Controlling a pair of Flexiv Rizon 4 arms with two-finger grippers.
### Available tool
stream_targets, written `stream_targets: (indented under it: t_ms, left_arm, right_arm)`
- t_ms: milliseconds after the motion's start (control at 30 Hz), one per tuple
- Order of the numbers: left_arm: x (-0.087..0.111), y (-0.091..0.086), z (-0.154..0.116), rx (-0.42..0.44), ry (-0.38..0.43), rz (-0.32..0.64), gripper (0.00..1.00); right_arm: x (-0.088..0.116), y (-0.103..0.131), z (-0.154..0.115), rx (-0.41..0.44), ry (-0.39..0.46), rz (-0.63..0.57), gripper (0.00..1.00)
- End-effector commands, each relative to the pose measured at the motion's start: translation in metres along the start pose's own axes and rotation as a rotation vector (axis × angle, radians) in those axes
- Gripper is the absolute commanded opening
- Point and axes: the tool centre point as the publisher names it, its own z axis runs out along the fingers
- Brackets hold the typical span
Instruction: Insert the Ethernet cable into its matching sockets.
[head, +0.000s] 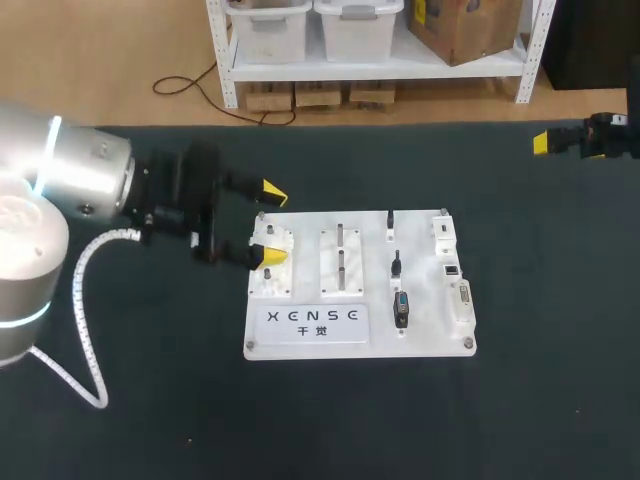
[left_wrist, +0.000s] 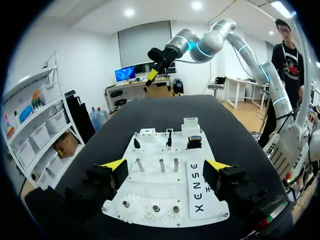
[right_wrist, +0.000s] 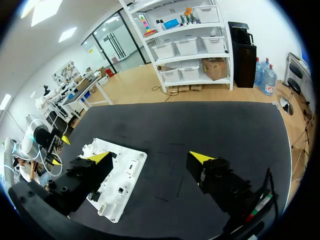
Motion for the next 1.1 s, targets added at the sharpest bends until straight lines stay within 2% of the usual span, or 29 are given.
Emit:
stream_targets:
  t_ms: [33,467,567,1033,1067,1100]
  left_arm:
    - [0.006,-0.007,0.008,-0.035,-0.087,-0.005,1.00]
    - [0.013,-0.008,0.031,-0.006,0.026,-0.041,1.00]
    - [0.015,-0.005,0.033,-0.022,0.086,-0.061,1.00]
    - [0.015,-0.005,0.033,-0.022,0.086,-0.061,1.00]
    - [0.015,-0.005,0.033,-0.022,0.086,-0.061,1.00]
    - [0.015,-0.005,0.033,-0.022,0.086,-0.061,1.00]
  right_arm:
    - [0.000,0.001,-0.001,0.002,0.000,0.000,1.00]
    - [0.000,0.001,-0.001,0.002,0.000,0.000,1.00]
    - [0.000,0.001,-0.001,0.002,0.000,0.000,1.00]
    - [0.000,0.001,-0.001,0.002,0.000,0.000,1.00]
    - [0.000,0.008,0.003,0.014,0.041,-0.031,1.00]
    - [-0.001,0.016,0.008,0.021,0.042,-0.037,1.00]
